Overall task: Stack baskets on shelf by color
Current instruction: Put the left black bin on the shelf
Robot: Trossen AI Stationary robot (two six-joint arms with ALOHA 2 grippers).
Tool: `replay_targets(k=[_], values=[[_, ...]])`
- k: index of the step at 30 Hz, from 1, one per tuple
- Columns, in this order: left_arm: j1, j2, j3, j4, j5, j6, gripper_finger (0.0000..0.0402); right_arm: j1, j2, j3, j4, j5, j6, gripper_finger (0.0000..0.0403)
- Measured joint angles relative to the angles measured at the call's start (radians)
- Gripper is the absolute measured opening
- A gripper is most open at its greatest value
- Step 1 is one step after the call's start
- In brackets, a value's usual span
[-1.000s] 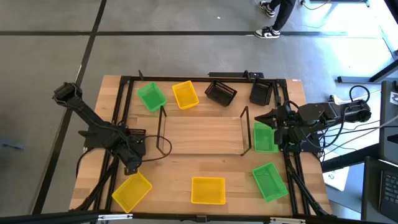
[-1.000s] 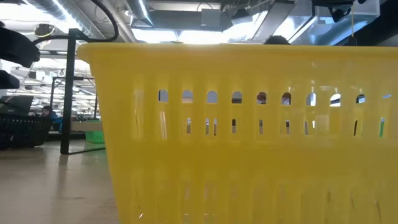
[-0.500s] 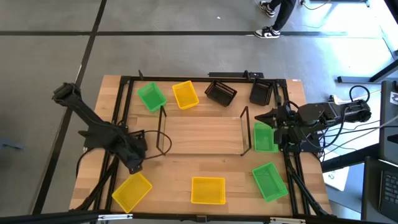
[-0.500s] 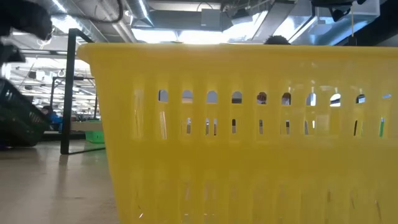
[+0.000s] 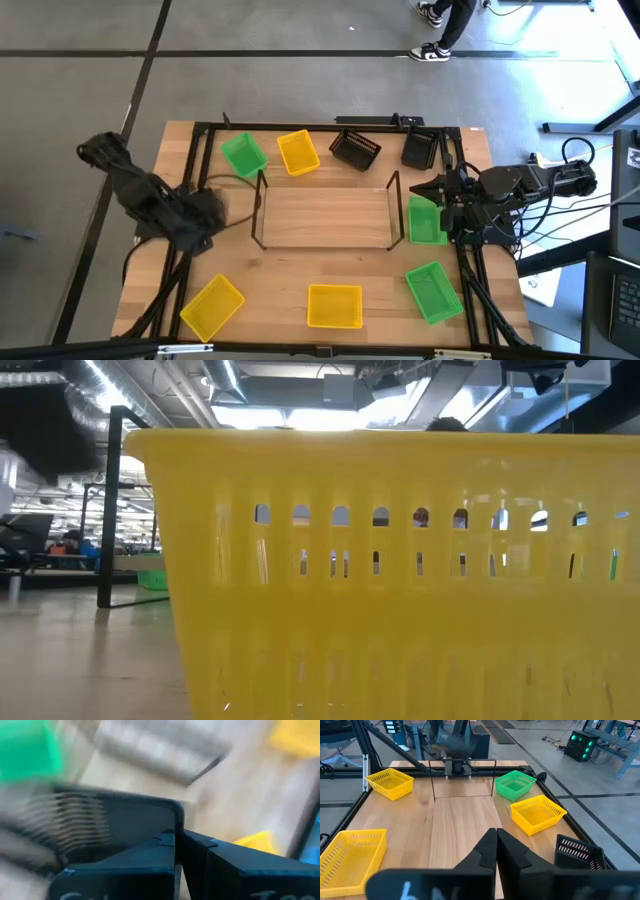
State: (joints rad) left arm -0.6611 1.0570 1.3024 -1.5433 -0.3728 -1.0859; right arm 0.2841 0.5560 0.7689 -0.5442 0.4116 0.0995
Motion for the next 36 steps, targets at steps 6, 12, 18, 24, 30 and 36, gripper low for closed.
replay_targets(k=[6,12,18,24,30,36], values=[[0.119,0.073,0.168,-0.023,-0.07,0.239,0.0,0.0,0.0,0.0,0.001,0.025,0.002,0.0006],[0.24,0.192,0.324,-0.028,-0.089,0.515,0.0,0.0,0.0,0.0,0.001,0.039,0.004,0.0006],[0.353,0.351,0.511,0.01,-0.084,0.761,0.0,0.0,0.0,0.0,0.001,0.087,0.005,0.0006],[0.44,0.504,0.67,0.099,-0.03,0.934,0.0,0.0,0.0,0.001,0.0,0.144,0.057,0.0006],[0.503,0.616,0.732,0.183,0.072,0.985,0.0,0.0,0.039,0.079,-0.035,0.145,0.047,0.0006],[0.542,0.701,0.732,0.203,0.145,0.967,0.0,-0.001,0.106,0.223,-0.138,0.147,0.013,0.0006]])
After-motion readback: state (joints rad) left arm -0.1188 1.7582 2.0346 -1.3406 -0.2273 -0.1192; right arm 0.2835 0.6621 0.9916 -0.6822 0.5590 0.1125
